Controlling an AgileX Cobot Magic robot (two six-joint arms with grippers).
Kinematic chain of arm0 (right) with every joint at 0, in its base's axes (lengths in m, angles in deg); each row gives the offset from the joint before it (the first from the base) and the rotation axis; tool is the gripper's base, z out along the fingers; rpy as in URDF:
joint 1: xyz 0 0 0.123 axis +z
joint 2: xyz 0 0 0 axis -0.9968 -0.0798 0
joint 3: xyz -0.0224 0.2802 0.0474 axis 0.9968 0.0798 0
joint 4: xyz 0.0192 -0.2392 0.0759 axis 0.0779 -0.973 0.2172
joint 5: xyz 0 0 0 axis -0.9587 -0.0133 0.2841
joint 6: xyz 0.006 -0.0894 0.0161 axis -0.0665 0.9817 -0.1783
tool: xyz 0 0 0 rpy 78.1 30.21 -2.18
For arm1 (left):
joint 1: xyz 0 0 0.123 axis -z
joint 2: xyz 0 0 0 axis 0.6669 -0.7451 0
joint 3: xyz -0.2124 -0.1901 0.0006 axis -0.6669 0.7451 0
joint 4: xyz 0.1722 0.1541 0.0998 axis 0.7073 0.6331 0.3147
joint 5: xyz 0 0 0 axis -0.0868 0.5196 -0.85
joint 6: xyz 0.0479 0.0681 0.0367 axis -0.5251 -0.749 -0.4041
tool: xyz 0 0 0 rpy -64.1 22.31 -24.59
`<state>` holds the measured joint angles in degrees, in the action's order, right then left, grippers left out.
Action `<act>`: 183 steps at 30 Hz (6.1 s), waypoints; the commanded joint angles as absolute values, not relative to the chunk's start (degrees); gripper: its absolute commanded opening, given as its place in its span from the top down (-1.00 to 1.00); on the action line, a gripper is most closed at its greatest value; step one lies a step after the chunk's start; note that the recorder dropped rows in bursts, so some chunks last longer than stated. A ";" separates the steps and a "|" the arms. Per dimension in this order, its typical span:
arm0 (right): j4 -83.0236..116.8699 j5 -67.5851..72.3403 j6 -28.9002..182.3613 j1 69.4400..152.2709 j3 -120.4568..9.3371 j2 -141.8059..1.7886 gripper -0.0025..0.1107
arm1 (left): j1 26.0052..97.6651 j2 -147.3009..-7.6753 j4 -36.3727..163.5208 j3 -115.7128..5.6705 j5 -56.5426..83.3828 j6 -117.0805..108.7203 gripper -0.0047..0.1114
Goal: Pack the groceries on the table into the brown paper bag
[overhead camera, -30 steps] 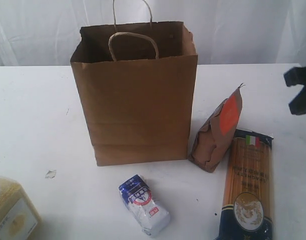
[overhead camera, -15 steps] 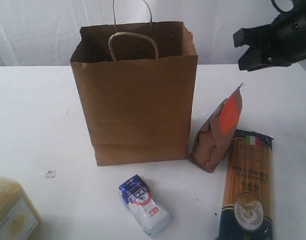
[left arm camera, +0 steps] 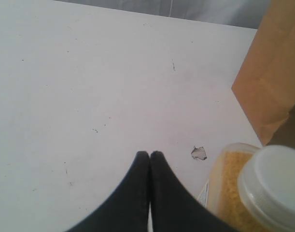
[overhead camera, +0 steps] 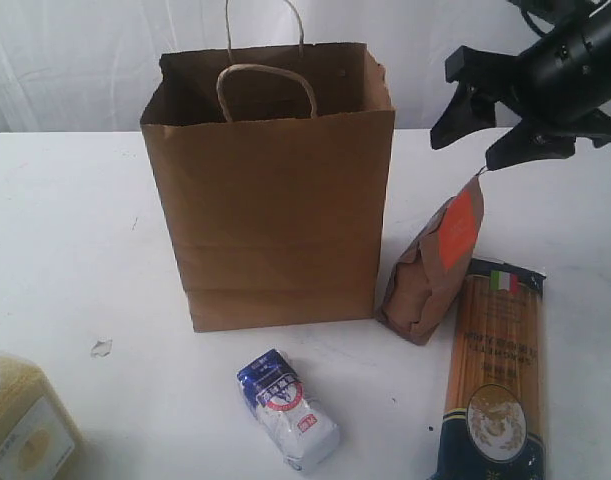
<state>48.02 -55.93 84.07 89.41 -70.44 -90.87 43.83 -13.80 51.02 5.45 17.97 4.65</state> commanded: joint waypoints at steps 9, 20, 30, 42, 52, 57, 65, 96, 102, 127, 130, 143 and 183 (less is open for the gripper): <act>45.36 -63.97 69.34 93.48 -80.50 -104.93 -0.14 | 44.32 -13.06 50.74 5.67 17.98 5.00 0.92; 34.86 -67.59 66.70 94.00 -80.39 -105.35 0.91 | 44.32 -13.06 50.74 5.67 17.98 5.00 0.92; 25.12 -63.96 65.47 94.00 -89.73 -93.51 0.96 | 44.32 -13.06 50.74 5.67 17.98 5.00 0.92; 28.15 -58.72 65.99 94.08 -97.96 -86.91 0.96 | 44.32 -13.06 50.74 5.67 17.98 5.00 0.92; 61.56 -47.90 85.18 94.08 -103.38 -88.20 0.96 | 44.32 -13.06 50.74 5.67 17.98 5.00 0.92; 68.22 -47.66 91.50 94.70 -103.38 -91.28 0.96 | 44.32 -13.06 50.74 5.67 17.98 5.00 0.92; 68.42 -50.28 101.75 98.00 -103.38 -97.08 0.96 | 44.32 -13.06 50.74 5.67 17.98 5.00 0.92; 69.83 -50.36 101.76 98.67 -103.27 -101.29 0.96 | 44.32 -13.06 50.74 5.67 17.98 5.00 0.92; 54.42 -54.08 99.34 98.39 -103.27 -98.55 0.96 | 44.32 -13.06 50.74 5.67 17.98 5.00 0.92; -5.06 -67.59 67.45 81.84 -81.27 -90.55 0.96 | 44.32 -13.06 50.74 5.67 17.98 5.00 0.92; 1.48 -67.59 71.94 81.77 -72.98 -87.85 0.96 | 44.32 -13.06 50.74 5.67 17.98 5.00 0.92; 23.51 -57.98 83.20 81.77 -52.83 -82.69 0.96 | 44.32 -13.06 50.74 5.67 17.98 5.00 0.92; 45.58 -39.61 105.67 124.75 -43.36 -81.82 0.39 | 44.32 -13.06 50.74 5.67 17.98 5.00 0.92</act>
<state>45.35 -40.58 106.59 123.36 -43.47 -81.95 43.83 -13.33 51.02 5.45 17.97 4.65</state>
